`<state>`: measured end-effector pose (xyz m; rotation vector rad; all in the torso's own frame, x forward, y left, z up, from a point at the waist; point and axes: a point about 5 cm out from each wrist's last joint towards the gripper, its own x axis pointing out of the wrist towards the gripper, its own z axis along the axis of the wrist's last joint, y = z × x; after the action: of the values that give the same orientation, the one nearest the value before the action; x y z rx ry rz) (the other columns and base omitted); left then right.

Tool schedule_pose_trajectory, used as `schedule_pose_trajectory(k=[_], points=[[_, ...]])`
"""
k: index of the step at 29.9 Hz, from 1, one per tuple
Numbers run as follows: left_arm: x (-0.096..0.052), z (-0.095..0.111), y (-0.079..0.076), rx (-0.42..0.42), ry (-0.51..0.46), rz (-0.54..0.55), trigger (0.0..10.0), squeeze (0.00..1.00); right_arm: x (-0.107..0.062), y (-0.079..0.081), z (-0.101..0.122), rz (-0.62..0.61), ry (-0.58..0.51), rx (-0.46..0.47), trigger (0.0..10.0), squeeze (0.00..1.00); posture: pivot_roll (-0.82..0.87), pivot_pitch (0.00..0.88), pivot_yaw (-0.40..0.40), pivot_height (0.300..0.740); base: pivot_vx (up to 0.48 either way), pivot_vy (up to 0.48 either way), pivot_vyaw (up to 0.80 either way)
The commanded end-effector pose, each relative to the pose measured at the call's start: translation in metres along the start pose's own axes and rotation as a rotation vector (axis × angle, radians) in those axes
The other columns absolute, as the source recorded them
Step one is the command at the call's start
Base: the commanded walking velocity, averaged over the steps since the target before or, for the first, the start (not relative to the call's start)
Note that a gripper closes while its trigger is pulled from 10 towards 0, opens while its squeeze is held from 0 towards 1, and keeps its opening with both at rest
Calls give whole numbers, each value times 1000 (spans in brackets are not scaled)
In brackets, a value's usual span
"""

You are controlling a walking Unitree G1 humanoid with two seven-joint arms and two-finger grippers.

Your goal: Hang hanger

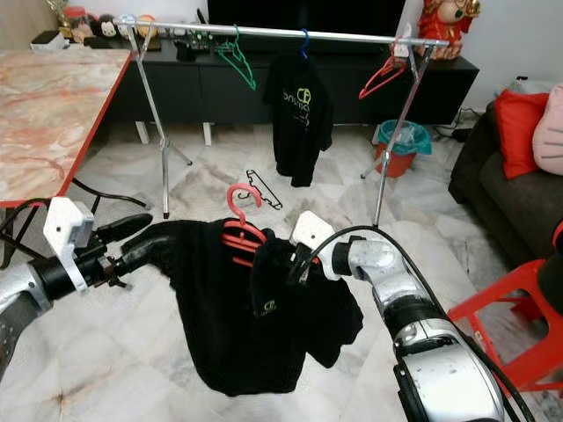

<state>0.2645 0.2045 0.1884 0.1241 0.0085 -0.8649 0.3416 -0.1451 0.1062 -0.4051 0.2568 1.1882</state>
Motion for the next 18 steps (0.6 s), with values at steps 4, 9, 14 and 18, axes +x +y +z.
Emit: schedule_pose_trajectory(k=[4, 9, 14, 18], points=[[9, -6, -9, 29, 73, -85, 10000, 1000, -8, 1, 6, 78, -72, -12, 10000, 0, 40, 0, -79, 736, 0, 0, 0], [18, -19, -16, 52, 150, -131, 10000, 0, -11, 7, 8, 193, -106, -13, 10000, 0, 41, 0, -88, 736, 0, 0, 0], [21, -20, -21, 33, 164, -194, 10000, 0, -14, 13, 9, 307, -112, -38, 10000, 0, 43, 0, -89, 736, 0, 0, 0], [21, -19, -21, 11, 163, -230, 10000, 0, -13, 15, 12, 344, -127, -51, 10000, 0, 42, 0, -86, 736, 0, 0, 0]])
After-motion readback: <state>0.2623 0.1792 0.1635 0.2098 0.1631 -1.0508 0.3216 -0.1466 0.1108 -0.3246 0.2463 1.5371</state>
